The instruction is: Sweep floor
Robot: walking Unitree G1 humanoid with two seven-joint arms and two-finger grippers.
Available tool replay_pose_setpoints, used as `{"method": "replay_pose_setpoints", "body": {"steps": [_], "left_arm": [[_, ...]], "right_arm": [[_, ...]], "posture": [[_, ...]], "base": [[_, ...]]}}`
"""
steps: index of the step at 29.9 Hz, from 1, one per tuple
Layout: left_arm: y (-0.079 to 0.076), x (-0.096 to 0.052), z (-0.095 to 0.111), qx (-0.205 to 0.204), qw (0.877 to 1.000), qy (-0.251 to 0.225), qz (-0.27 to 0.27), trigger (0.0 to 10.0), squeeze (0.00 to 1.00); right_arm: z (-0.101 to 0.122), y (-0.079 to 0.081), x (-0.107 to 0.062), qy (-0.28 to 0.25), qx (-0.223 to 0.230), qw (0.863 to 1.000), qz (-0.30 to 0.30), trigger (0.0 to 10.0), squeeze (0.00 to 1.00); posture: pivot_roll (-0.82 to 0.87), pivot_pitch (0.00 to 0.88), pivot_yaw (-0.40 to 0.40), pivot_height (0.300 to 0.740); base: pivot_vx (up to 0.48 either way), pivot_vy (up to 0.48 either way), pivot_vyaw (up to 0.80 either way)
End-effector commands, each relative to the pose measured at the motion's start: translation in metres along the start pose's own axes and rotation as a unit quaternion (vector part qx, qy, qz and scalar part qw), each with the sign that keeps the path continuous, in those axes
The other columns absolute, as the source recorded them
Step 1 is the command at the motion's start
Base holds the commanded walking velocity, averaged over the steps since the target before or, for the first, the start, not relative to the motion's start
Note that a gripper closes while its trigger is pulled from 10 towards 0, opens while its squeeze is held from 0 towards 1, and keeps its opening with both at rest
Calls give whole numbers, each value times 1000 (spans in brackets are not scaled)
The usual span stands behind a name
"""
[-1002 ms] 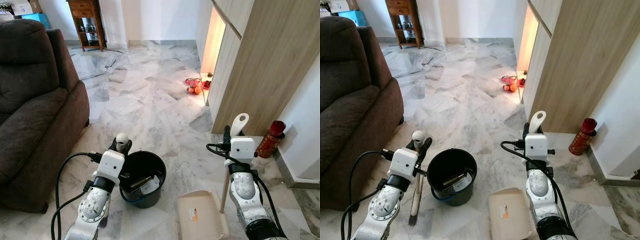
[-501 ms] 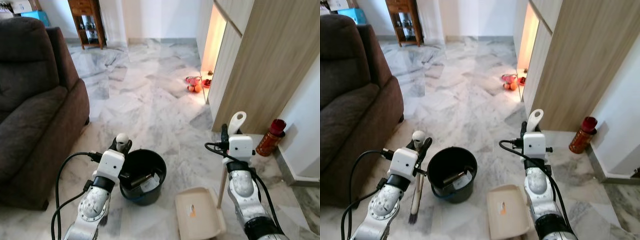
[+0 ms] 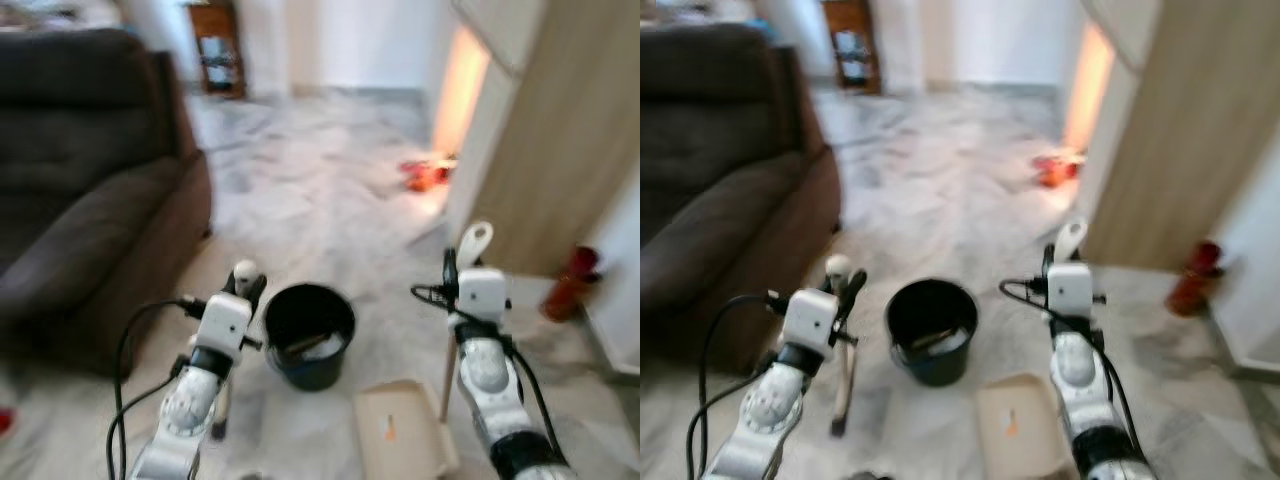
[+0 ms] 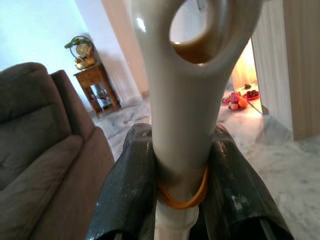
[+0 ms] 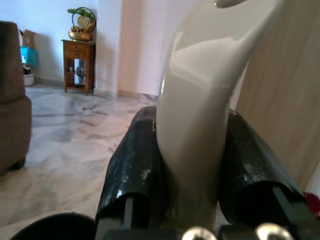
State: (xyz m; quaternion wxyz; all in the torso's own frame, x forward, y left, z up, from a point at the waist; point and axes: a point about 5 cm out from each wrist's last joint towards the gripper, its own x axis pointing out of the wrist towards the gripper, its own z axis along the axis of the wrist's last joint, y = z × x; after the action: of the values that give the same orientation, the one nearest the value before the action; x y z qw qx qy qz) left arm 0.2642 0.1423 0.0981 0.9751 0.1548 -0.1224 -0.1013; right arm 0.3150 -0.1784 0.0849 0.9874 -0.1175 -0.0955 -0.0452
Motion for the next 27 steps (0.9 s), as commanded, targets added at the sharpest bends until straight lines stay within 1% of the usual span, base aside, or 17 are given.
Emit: {"method": "replay_pose_setpoints", "body": {"steps": [1,13,22,25,27], "left_arm": [[6,6,9,10,1000,-23,7,10000,0],[6,7,9,9,1000,-23,8,10000,0],[6,8,8,10,1000,-20,10,10000,0],[6,8,6,6,1000,-15,11,10000,0],[5,9,3,14,1000,-8,5,10000,0]], "right_arm": [[9,0,6,-23,1,1000,-2,10000,0],[8,1,7,-17,4,1000,-2,10000,0],[7,1,7,-11,3,1000,-3,10000,0],[6,1,8,-5,3,1000,-4,10000,0],[6,1,8,-5,2,1000,-3,10000,0]], "posture": [[134,0,13,740],[134,0,9,740],[132,0,8,740],[131,0,8,740],[129,0,8,740]], "base": [[-270,0,0],[-264,0,0],[0,0,0],[0,0,-671],[0,0,-800]]}}
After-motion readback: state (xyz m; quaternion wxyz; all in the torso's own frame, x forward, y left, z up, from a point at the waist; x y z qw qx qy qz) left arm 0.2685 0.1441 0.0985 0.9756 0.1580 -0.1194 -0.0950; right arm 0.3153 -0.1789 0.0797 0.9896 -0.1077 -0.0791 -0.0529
